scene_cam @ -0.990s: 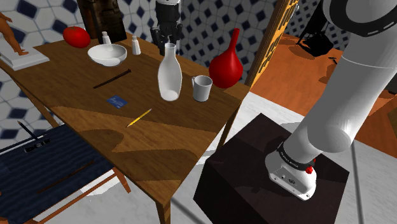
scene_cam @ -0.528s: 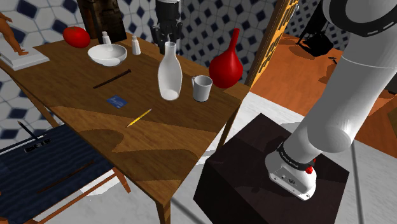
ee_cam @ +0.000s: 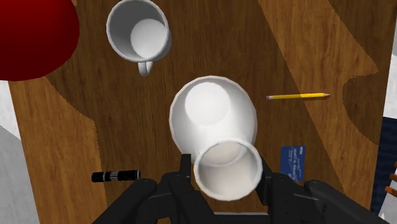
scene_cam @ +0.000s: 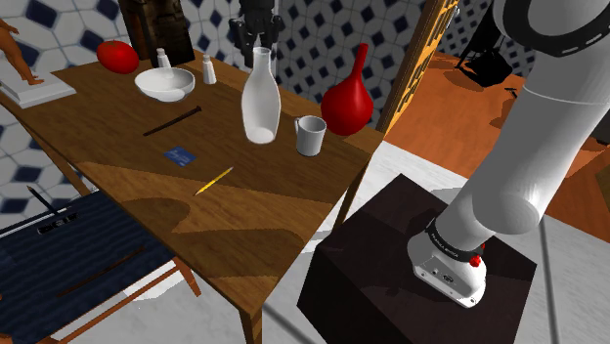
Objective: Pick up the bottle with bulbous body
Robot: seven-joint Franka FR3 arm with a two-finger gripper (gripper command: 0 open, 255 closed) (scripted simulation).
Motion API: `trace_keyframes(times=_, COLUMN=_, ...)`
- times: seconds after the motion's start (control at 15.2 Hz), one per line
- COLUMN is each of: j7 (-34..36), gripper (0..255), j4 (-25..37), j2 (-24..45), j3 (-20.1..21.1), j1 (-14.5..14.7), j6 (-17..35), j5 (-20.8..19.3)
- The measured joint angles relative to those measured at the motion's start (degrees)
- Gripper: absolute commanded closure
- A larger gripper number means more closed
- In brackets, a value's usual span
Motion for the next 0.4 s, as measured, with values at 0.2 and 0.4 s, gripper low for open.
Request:
trace_keyframes(times=0.2, j7=0.2, gripper=255, j4=3.0, j2=0.5, j3=0.1, j1=0.2, j6=-2.5, j5=-0.1)
trace_keyframes(times=0.4, j7=0.2, gripper=255, j4=5.9, j2=1.1, j3=0.1, j1=0.3, j6=-4.8, j5=-0.2)
